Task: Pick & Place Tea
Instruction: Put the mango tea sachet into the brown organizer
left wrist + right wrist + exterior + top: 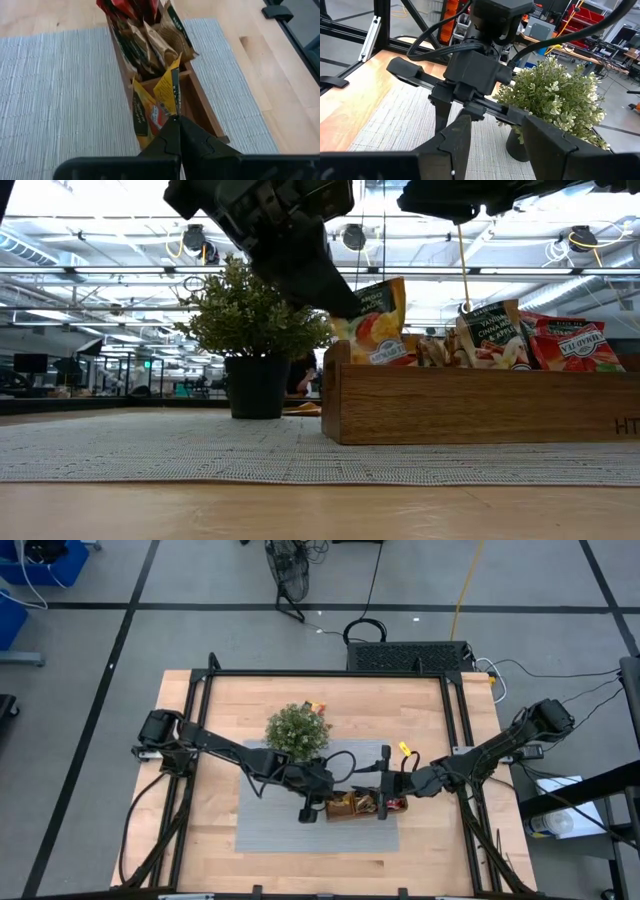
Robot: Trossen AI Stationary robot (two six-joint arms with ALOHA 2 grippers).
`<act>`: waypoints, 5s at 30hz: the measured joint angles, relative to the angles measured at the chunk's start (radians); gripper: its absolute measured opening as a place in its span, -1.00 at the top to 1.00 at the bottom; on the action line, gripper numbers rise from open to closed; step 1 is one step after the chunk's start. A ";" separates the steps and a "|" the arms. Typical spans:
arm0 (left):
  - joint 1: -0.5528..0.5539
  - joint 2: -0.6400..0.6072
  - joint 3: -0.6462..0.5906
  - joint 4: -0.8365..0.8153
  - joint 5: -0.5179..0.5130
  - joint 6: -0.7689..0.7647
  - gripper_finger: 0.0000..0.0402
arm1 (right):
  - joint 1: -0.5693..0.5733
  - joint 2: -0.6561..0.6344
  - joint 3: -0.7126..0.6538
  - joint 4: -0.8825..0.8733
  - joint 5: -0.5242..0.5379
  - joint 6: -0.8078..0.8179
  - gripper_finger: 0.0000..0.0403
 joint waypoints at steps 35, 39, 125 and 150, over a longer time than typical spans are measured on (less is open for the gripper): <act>0.002 0.038 0.000 0.025 -0.001 -0.033 0.80 | 0.000 0.000 0.000 0.000 0.000 -0.001 0.21; 0.002 0.038 0.000 0.032 0.006 -0.039 0.62 | 0.000 0.000 0.000 -0.001 0.000 -0.001 0.21; 0.125 -0.767 -0.500 0.331 -0.281 0.146 0.17 | -0.963 0.765 0.786 -0.757 -0.962 0.044 0.97; 0.145 -0.767 -0.499 0.286 -0.282 0.102 0.17 | -1.026 0.934 0.999 -0.811 -1.366 0.287 1.00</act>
